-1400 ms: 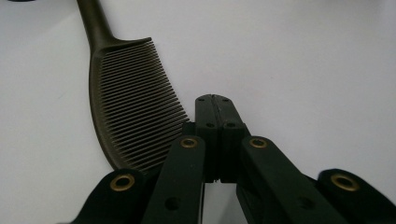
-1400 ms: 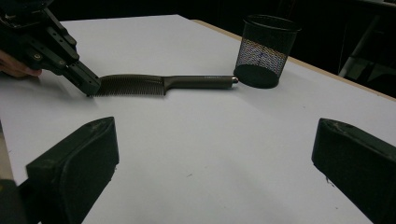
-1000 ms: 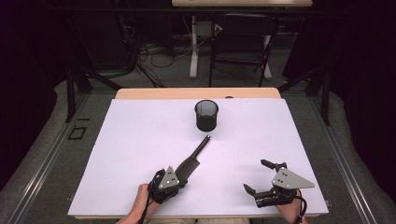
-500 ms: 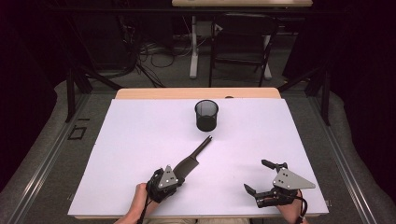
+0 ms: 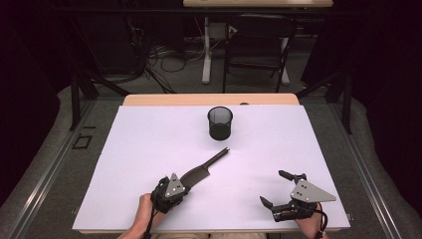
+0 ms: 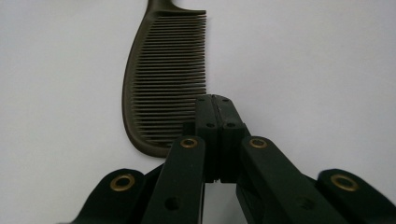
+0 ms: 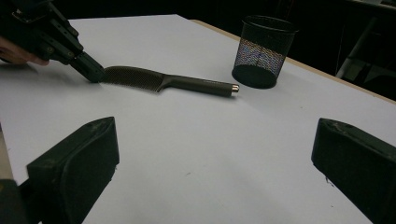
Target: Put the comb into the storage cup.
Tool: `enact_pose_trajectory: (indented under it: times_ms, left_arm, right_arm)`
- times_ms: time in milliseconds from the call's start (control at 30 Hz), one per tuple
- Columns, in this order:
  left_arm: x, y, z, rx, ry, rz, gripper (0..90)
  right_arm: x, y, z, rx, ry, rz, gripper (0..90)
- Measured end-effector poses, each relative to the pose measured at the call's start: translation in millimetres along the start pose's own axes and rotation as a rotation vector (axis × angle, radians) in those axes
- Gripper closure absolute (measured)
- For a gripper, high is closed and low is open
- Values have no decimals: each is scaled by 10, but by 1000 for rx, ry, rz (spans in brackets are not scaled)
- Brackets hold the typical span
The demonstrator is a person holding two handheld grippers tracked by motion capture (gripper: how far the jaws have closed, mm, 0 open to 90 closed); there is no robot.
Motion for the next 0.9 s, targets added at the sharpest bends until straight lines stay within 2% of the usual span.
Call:
enact_pose_trajectory:
  times_ms: [167, 200, 300, 367, 467, 533, 667, 900]
  left_arm:
    - [-71, -16, 19, 2, 26, 24, 900]
    - [-81, -21, 33, 11, 19, 42, 900]
    - [-82, -16, 43, 10, 8, 36, 900]
    - [-58, -15, 39, 22, -19, 43, 900]
    - [-12, -12, 13, 8, -48, 23, 900]
    - [-2, -15, 0, 1, -48, 16, 900]
    - [15, -7, -5, -4, -23, -6, 900]
    - [-33, -16, -1, -19, 17, -5, 900]
  right_arm:
    - [-1, 0, -2, -2, 1, -2, 4]
    - [-2, 0, -4, -3, 2, -2, 4]
    - [-3, 0, -2, -4, 2, -1, 4]
    - [3, -1, -3, -2, -1, 1, 4]
    - [-2, 1, -1, -3, 1, 0, 4]
    - [-1, 1, -1, -2, 1, 1, 4]
    - [0, -1, -2, -4, 3, 0, 4]
    - [-3, 0, -3, -5, 2, -1, 4]
Point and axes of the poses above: each handheld gripper's, and its own axes: z roughly backward along the jaws, y roughly out of its top, x roughly to its right, the point moved 1 cm from there along -z, roughly forward along the jaws, and after that the axes turned 3 degrees about y, right-handed, at the moved point
